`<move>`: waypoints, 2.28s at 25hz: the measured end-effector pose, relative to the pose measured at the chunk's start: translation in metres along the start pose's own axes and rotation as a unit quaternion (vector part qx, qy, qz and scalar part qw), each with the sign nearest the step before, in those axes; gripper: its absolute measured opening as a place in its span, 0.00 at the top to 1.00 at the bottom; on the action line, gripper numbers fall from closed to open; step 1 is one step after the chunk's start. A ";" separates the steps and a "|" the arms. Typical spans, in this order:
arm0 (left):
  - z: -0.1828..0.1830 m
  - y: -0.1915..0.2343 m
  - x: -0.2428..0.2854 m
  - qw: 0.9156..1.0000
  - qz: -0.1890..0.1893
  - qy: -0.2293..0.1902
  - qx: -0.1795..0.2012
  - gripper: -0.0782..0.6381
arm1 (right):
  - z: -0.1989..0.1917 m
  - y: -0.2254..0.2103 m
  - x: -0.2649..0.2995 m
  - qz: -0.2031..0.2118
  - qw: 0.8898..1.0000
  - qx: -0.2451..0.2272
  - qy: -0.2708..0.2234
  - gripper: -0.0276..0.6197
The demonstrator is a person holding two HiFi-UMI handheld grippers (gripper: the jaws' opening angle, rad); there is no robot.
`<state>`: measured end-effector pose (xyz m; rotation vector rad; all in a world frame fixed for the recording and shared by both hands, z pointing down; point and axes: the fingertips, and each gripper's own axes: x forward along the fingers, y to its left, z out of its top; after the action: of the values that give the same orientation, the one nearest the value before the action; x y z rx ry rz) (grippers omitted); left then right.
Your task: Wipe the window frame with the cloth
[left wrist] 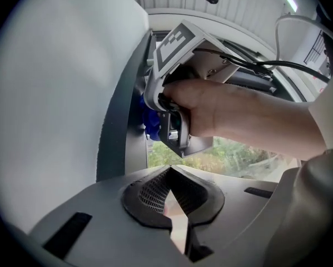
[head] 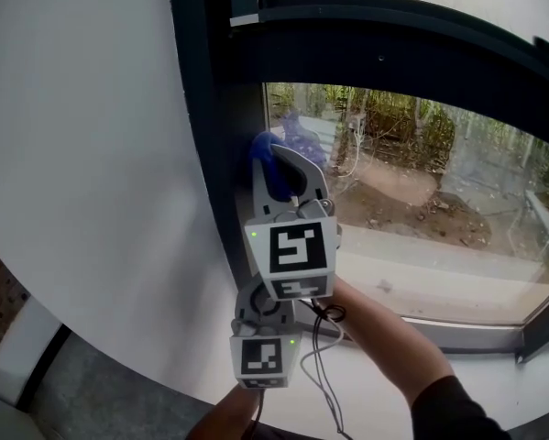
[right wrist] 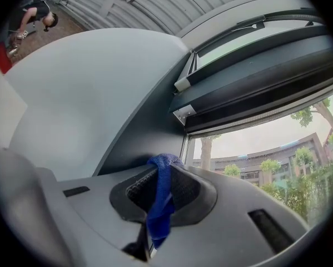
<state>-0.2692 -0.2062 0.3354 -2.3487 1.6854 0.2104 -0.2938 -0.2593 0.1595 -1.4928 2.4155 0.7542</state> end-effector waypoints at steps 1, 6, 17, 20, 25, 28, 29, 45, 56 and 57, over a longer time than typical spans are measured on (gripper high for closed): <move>-0.001 0.002 0.000 1.000 0.004 0.005 -0.004 0.88 | 0.002 0.000 0.002 0.002 1.000 0.000 0.000 0.92; -0.003 -0.003 0.001 0.999 0.020 0.034 -0.007 0.88 | 0.009 -0.008 0.008 0.004 1.000 0.024 0.012 0.92; 0.054 0.004 0.010 0.993 0.084 0.076 -0.045 0.88 | 0.028 -0.030 0.030 0.000 0.996 0.091 0.023 0.92; 0.069 -0.006 0.002 0.992 0.074 0.102 -0.019 0.88 | 0.029 -0.029 0.029 0.020 0.991 0.121 0.052 0.92; 0.071 -0.012 -0.015 0.990 0.059 0.127 -0.010 0.88 | 0.033 -0.034 0.031 0.033 0.986 0.151 0.063 0.92; 0.075 -0.004 -0.014 0.989 0.064 0.134 -0.010 0.88 | 0.038 -0.036 0.035 0.030 0.985 0.157 0.063 0.92; 0.078 -0.002 -0.013 0.989 0.065 0.133 -0.013 0.88 | 0.039 -0.037 0.035 0.031 0.985 0.156 0.062 0.92; 0.087 0.022 -0.007 0.987 0.032 0.152 -0.041 0.88 | 0.068 -0.047 0.041 -0.043 0.986 0.162 0.017 0.92; 0.096 0.033 -0.011 0.987 0.025 0.156 -0.025 0.88 | 0.079 -0.053 0.043 -0.076 0.982 0.172 -0.020 0.92; 0.097 0.035 -0.011 0.987 0.024 0.155 -0.026 0.88 | 0.079 -0.053 0.043 -0.079 0.981 0.174 -0.021 0.92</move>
<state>-0.3031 -0.1795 0.2411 -2.4846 1.8942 -0.1112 -0.2745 -0.2702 0.0574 -1.4831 2.2194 0.3054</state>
